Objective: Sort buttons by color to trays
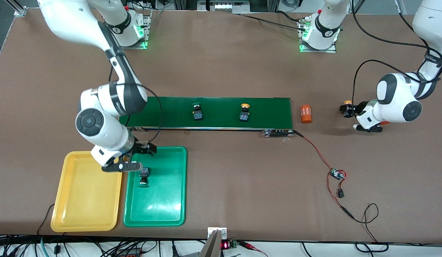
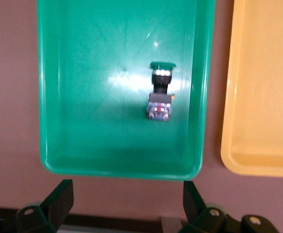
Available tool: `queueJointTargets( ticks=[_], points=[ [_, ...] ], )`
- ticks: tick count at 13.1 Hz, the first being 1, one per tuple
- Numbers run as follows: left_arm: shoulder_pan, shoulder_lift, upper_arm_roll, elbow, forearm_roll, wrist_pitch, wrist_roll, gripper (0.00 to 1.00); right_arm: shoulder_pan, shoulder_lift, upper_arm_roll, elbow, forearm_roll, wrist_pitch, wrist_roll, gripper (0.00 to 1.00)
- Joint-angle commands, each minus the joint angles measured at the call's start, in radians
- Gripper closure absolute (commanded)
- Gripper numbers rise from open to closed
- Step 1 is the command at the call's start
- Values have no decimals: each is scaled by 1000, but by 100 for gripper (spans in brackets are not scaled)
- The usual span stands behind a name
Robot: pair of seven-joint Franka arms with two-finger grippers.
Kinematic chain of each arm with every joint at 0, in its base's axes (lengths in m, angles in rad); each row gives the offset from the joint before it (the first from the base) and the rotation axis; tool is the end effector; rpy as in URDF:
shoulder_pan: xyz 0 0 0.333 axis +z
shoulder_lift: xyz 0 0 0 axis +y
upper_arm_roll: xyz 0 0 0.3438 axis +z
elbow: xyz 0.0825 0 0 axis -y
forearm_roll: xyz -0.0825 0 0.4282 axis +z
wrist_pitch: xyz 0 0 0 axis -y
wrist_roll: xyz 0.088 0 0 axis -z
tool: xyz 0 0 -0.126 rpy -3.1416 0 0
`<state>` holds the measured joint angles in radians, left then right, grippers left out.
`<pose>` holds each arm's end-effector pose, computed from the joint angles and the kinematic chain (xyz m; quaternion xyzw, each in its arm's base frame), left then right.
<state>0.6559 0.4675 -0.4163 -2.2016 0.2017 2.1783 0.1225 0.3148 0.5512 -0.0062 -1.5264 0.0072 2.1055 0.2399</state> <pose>0.5109 0.1184 0.1266 0.9758 -0.0182 -0.2084 0.0644 0.7202 0.2308 0.3235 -0.9994 -0.0330 -0.0130 0.0052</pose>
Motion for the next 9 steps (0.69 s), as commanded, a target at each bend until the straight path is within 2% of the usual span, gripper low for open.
queueJointTargets(
  ticks=[1, 4, 8, 9],
  points=[
    [14, -16, -15, -7, 24, -11, 11, 88, -6, -192, 31, -240, 13, 10, 6, 0],
    [1, -55, -27, 31, 24, -26, 8, 100, -5, -305, 86, -418, 16, 69, 31, 0],
    [-42, -93, -151, 158, 5, -187, 6, 100, -6, -353, 193, -563, 16, 217, 221, 0],
    [-77, -98, -166, 190, -54, -212, 0, 100, -5, -353, 227, -596, 16, 278, 298, 0]
  ],
)
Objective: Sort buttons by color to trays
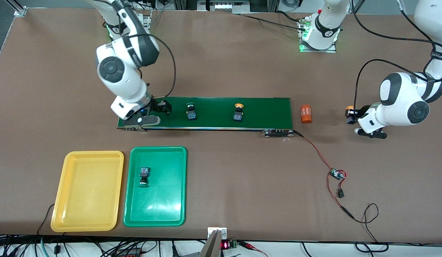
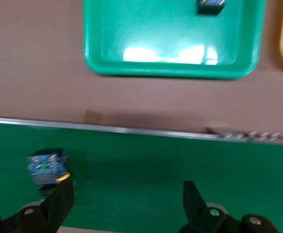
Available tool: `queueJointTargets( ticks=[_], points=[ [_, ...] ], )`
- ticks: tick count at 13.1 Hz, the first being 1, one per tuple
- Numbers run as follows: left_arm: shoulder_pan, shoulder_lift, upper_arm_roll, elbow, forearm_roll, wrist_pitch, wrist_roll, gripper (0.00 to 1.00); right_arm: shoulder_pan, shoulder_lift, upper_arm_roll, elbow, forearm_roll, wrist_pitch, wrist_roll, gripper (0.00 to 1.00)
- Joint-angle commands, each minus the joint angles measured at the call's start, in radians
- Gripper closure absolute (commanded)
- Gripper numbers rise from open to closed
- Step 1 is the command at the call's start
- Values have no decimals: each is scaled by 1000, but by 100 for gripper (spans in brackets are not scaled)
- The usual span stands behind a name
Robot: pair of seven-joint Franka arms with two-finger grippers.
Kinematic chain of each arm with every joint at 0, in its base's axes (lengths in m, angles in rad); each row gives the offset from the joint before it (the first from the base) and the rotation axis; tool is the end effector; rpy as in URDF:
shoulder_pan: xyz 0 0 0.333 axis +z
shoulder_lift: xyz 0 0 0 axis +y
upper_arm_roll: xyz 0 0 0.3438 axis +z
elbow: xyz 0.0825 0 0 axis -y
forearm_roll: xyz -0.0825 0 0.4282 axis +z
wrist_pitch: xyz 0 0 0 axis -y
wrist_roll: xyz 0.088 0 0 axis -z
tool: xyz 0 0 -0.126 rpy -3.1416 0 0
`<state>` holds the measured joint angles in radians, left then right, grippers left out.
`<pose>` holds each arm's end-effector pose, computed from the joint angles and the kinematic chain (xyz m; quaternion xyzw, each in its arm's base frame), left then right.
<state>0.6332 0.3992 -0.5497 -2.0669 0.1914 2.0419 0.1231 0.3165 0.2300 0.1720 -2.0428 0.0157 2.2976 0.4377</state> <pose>0.5754 0.0586 0.2155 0.9809 -0.0786 -0.1721 0.0457 0.5571 0.2944 0.3137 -0.9994 -0.0178 -0.0012 0.0290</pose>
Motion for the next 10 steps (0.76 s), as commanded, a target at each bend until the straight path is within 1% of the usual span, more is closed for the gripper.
queueJointTargets(
  ticks=[1, 3, 4, 5, 6, 8, 10],
  points=[
    [-93, -39, -35, 65, -117, -75, -2, 100, -5, -26, 76, -118, 0, 153, 148, 0],
    [-209, -72, -35, 64, -151, -60, -40, 100, 4, -12, 90, -161, -14, 204, 156, 0],
    [-254, -83, -35, 64, -152, -60, -110, 100, 16, -5, 90, -165, -26, 204, 156, 0],
    [-321, -86, -35, 64, -153, -55, -200, 100, 27, 2, 90, -165, -31, 203, 161, 0],
    [-375, -86, -35, 64, -155, -33, -291, 100, 32, 6, 90, -165, -33, 201, 162, 0],
    [-493, -80, -33, 56, -153, 50, -468, 100, 32, 14, 90, -165, -33, 201, 173, 0],
    [-572, -59, -32, 51, -153, 101, -584, 100, 32, 15, 90, -165, -36, 203, 174, 0]
  ],
)
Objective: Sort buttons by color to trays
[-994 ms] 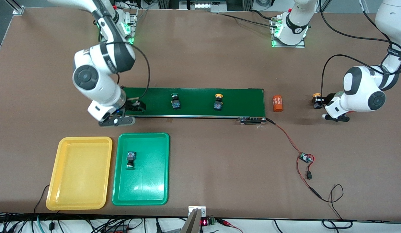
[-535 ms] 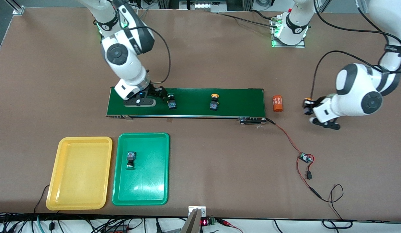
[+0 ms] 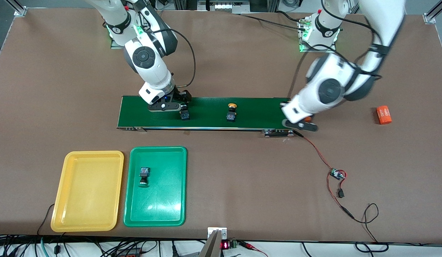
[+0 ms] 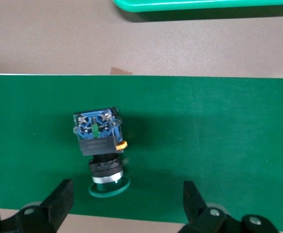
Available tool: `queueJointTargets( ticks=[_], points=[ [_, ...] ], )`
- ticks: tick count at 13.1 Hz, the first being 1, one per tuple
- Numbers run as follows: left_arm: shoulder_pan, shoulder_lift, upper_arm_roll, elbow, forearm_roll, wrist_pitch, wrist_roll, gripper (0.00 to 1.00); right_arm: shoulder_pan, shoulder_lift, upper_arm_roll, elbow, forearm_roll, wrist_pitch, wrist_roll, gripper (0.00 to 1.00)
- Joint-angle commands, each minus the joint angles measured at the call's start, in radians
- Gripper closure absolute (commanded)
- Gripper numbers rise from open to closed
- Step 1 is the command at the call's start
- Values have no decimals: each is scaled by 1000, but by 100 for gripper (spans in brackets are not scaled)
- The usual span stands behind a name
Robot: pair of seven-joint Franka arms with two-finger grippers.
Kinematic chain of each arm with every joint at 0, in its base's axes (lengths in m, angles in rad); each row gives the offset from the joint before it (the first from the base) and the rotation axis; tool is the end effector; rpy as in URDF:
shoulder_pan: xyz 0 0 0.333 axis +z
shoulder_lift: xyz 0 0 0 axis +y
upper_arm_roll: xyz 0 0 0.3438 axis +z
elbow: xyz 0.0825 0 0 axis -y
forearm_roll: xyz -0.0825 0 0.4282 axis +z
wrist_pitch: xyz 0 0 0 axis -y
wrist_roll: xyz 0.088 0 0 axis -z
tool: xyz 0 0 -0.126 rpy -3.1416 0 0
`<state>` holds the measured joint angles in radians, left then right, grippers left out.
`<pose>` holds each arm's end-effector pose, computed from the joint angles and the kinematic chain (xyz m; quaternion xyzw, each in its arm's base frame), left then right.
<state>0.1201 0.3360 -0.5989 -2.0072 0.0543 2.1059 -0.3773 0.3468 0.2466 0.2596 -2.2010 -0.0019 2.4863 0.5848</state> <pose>0.5507 -0.2745 0.2817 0.9916 -0.0615 -0.1101 0.0291 0.4884 0.3394 0.2523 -0.9992 -0.0070 -0.0022 0.0385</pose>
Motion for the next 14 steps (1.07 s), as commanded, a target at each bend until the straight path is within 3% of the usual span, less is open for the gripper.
queueJointTargets(
  ticks=[1, 5, 9, 10, 11, 12, 13, 14],
  points=[
    [-68, 14, 17, -7, -16, 51, -106, 100, 1, 13, 3, -6, -42, 14, 27, 0],
    [-70, 78, 24, -4, -16, 80, -107, 100, 1, 49, 3, -6, -93, 29, 40, 1],
    [-80, 126, 28, 2, -16, 129, -109, 97, 0, 48, 3, -3, -96, 29, 38, 54],
    [-94, 127, 36, 2, -16, 131, -109, 91, 0, 48, 3, -3, -102, 29, 38, 67],
    [-112, 127, 43, 4, -14, 131, -107, 55, -2, 48, 3, -3, -108, 28, 36, 78],
    [-117, 123, 47, 5, -14, 131, -98, 1, -5, 48, 3, -3, -110, 26, 35, 88],
    [-117, 112, 51, 7, -19, 131, -95, 0, -11, 46, 1, 1, -110, 26, 32, 95],
    [-114, 95, 51, 36, -19, 128, -98, 0, -14, 43, -2, 7, -109, 26, 30, 96]
  ],
)
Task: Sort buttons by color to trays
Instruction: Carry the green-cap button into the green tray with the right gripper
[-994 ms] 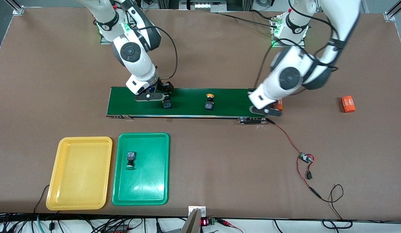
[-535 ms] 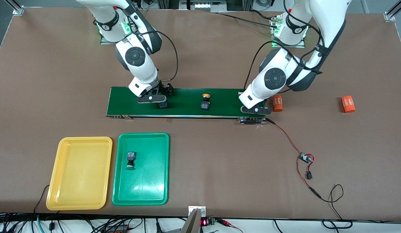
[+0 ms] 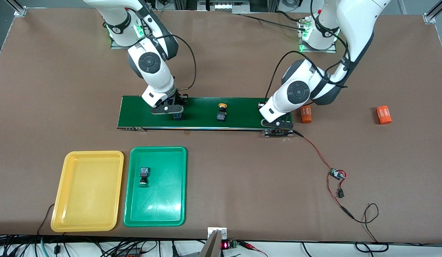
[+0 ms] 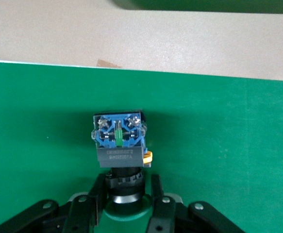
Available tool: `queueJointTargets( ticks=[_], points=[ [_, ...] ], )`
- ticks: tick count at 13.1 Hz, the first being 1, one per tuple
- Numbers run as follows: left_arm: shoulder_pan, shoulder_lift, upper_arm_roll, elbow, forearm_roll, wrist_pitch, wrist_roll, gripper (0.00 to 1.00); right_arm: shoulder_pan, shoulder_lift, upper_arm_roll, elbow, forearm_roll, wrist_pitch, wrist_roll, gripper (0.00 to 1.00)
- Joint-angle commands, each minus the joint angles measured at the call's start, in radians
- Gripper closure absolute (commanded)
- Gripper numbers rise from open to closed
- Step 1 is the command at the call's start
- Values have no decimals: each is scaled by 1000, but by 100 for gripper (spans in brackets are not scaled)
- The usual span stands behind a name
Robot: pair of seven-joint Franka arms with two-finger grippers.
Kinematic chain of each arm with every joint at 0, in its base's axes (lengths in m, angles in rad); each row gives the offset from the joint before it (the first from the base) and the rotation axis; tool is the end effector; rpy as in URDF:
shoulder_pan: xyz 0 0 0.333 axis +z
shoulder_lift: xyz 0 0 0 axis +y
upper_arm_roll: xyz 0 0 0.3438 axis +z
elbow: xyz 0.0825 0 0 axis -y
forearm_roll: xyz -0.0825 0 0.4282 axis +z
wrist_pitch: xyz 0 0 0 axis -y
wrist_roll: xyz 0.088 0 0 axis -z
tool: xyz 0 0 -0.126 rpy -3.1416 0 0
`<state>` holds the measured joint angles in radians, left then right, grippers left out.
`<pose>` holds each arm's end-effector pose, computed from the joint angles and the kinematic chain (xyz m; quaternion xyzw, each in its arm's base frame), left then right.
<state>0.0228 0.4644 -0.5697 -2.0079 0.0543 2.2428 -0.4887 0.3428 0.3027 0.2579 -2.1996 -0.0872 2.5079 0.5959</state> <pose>0.5362 -0.3204 0.2194 0.9911 -0.0327 -0.1178 0.0520 0.4882 0.3362 0.2225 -0.9994 -0.0314 -0.0007 0.0148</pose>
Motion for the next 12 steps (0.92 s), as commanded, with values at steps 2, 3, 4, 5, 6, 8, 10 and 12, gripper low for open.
queueJointTargets(
  ticks=[2, 3, 4, 5, 6, 8, 10, 12],
  points=[
    [-3, -107, 24, 40, -24, -25, 15, 0, -36, -17, -9, 61, -25, 0, 9, 96],
    [20, -143, 43, 40, -22, -44, 15, 0, -54, -14, -14, 108, -26, -6, -1, 96],
    [51, -164, 48, 40, -18, -89, 30, 0, -80, -7, -23, 174, -25, -27, -30, 95],
    [89, -171, 48, 38, -11, -118, 80, 0, -97, 12, -32, 234, -25, -73, -66, 95],
    [126, -173, 48, 34, -11, -140, 163, 0, -113, 39, -35, 304, -22, -125, -114, 95],
    [207, -164, 48, 6, -10, -147, 249, 0, -146, 116, -35, 435, -20, -187, -157, 95],
    [238, -162, 48, -43, -8, -141, 265, 0, -160, 232, -37, 558, -19, -190, -179, 94],
    [253, -155, 50, -80, -7, -129, 266, 0, -157, 337, -39, 651, -23, -186, -174, 94]
  ],
)
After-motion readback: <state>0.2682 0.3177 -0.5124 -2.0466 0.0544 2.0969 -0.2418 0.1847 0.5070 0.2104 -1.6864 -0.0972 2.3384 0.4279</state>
